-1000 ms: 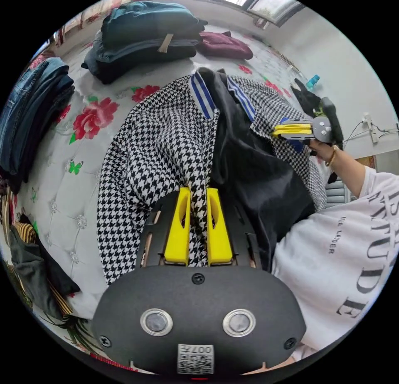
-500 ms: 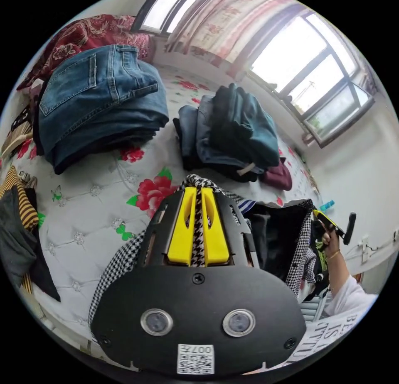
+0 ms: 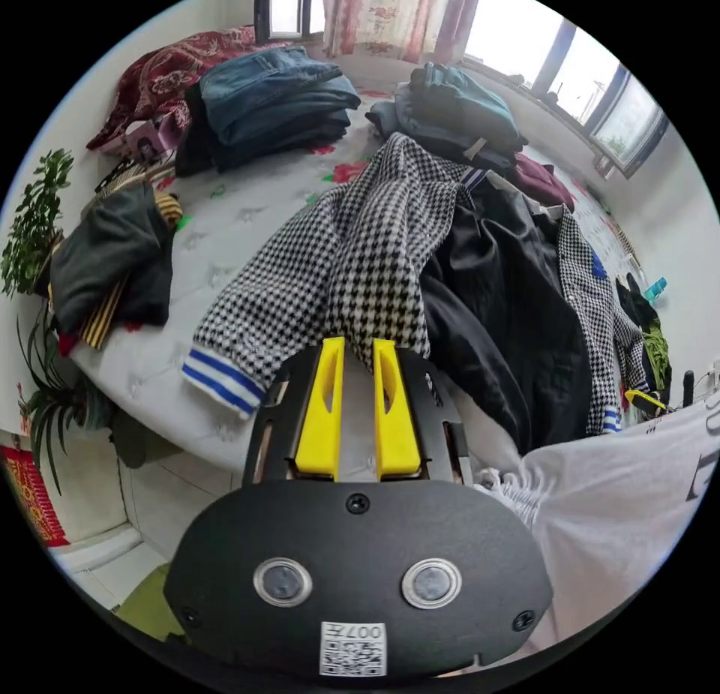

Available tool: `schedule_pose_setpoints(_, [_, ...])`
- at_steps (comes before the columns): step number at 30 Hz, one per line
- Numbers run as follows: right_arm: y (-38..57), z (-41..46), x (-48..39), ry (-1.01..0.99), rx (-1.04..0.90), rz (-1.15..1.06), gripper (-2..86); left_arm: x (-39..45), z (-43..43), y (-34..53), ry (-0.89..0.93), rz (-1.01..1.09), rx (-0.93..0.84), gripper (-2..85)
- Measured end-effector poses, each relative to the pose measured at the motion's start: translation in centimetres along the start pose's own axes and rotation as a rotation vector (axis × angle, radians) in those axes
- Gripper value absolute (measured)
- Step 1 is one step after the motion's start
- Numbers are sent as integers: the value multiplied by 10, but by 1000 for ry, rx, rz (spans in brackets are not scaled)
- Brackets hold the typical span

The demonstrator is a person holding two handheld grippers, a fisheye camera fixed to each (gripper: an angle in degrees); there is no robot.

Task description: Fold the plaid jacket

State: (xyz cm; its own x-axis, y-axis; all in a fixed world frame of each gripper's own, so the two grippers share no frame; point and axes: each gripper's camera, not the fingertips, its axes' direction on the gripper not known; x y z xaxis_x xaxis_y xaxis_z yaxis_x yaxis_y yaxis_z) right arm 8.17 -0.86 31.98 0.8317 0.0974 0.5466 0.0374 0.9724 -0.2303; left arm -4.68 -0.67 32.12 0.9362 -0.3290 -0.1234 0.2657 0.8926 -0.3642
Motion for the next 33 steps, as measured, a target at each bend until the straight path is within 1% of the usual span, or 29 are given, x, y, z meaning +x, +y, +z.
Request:
schedule_pose_setpoints(1, [16,-1,6,-60,-5,42,98,-4,3,17,41,-23,-31,91])
schedule_pose_setpoints(2, [27,0,10,-121,6,68,98,-7,9,29,123,-46,-56,109])
schedule_pose_setpoints(5, [36,18,1,-189,16,61,96,0,31,31,326,-57,-52,150])
schedule_pose_setpoints(7, [31,33,-10,-190,21,37,90,12,49,18,364,-42,-41,153])
schedule_pose_setpoints(9, [19,47,-21,-195,7,25,80,22,70,-1,352,-35,-70,141])
schedule_pose_setpoints(11, [2,60,-33,-151,-63,-3,56,29,84,-27,374,-28,-127,88])
schedule_pose_setpoints(12, [-2,58,-36,-136,-65,-11,51,29,83,-33,376,-34,-150,81])
schedule_pose_setpoints(13, [-7,45,-39,-112,-48,-27,39,31,75,-43,363,-17,-166,66])
schedule_pose_setpoints(15, [-6,8,-38,-86,25,-37,21,31,45,-49,306,48,-136,57])
schedule_pose_setpoints(17, [12,-61,-33,-79,184,-48,9,6,-10,-44,323,40,-49,53])
schedule_pose_setpoints(18, [18,-78,-33,-75,215,-56,8,-3,-24,-41,324,36,-31,52])
schedule_pose_setpoints(19, [29,-106,-35,-57,252,-79,6,-20,-48,-35,289,40,-18,51])
schedule_pose_setpoints(20, [37,-123,-38,-36,255,-106,6,-34,-64,-28,216,53,-30,51])
schedule_pose_setpoints(22, [41,-124,-41,-65,195,-136,10,-49,-69,-18,115,66,-79,51])
schedule_pose_setpoints(23, [40,-111,-44,-118,147,-151,17,-58,-62,-11,41,43,-114,53])
schedule_pose_setpoints(24, [40,-100,-46,-147,123,-153,21,-62,-56,-8,12,23,-128,53])
schedule_pose_setpoints(25, [38,-76,-50,-189,62,-157,30,-70,-42,-2,-14,-35,-148,58])
schedule_pose_setpoints(26, [35,-53,-55,-181,4,-159,40,-76,-29,4,1,-101,-159,63])
schedule_pose_setpoints(27, [35,-47,-55,-160,3,-153,46,-78,-23,7,20,-137,-163,65])
schedule_pose_setpoints(28, [35,-44,-52,-108,51,-124,56,-81,-14,12,57,-201,-165,71])
schedule_pose_setpoints(29, [34,-49,-41,-66,124,-65,66,-80,-12,17,57,-228,-151,77])
schedule_pose_setpoints(30, [34,-54,-32,-47,159,-28,72,-79,-12,18,44,-232,-143,78])
schedule_pose_setpoints(32, [27,-72,11,30,245,124,91,-75,-20,22,-37,-236,-118,81])
schedule_pose_setpoints(33, [25,-76,23,58,261,156,95,-74,-23,22,-53,-238,-111,81])
